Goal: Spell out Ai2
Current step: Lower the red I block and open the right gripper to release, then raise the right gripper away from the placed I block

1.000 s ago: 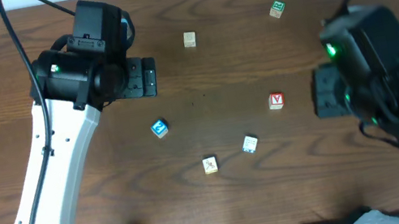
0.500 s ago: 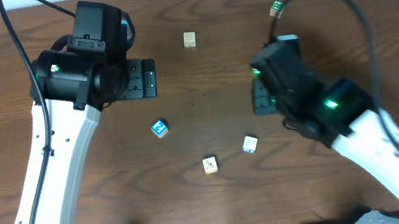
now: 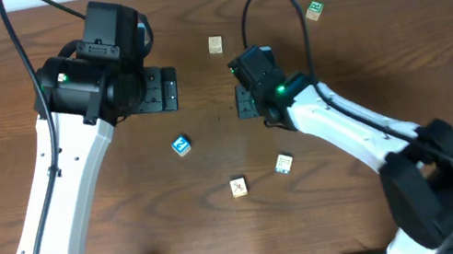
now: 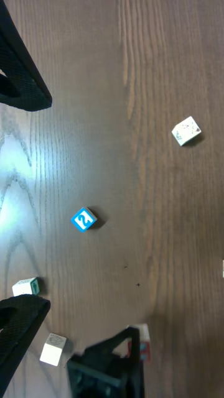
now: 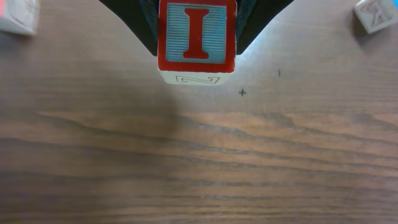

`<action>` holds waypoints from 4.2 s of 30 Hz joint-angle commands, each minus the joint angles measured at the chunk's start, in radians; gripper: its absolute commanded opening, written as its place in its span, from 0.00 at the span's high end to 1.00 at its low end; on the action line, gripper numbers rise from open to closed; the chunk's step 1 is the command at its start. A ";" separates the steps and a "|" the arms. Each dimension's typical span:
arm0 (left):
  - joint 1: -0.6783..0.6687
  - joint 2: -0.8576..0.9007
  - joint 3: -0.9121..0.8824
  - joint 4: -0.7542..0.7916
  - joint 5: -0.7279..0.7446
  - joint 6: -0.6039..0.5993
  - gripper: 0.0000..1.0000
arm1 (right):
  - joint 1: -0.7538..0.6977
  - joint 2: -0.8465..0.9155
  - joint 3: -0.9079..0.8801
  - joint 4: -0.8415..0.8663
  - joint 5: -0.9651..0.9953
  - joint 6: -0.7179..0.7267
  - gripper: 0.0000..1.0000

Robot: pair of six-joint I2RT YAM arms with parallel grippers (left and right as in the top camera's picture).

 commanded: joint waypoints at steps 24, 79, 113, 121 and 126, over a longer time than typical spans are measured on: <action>0.001 -0.022 0.004 -0.002 0.000 -0.031 0.05 | 0.006 0.127 -0.003 0.071 -0.092 0.080 0.71; 0.001 -0.022 0.004 0.005 -0.011 -0.031 0.05 | 0.006 0.088 0.102 -0.040 -0.023 0.035 0.58; 0.001 -0.022 0.004 0.006 -0.010 -0.049 0.05 | -0.071 0.023 -0.106 0.090 -0.003 0.022 0.63; 0.001 -0.022 0.004 -0.002 -0.011 -0.049 0.05 | -0.070 0.071 -0.106 0.106 -0.050 0.073 0.62; 0.001 -0.022 0.004 -0.002 -0.011 -0.049 0.04 | -0.071 0.072 -0.106 0.135 -0.067 0.074 0.62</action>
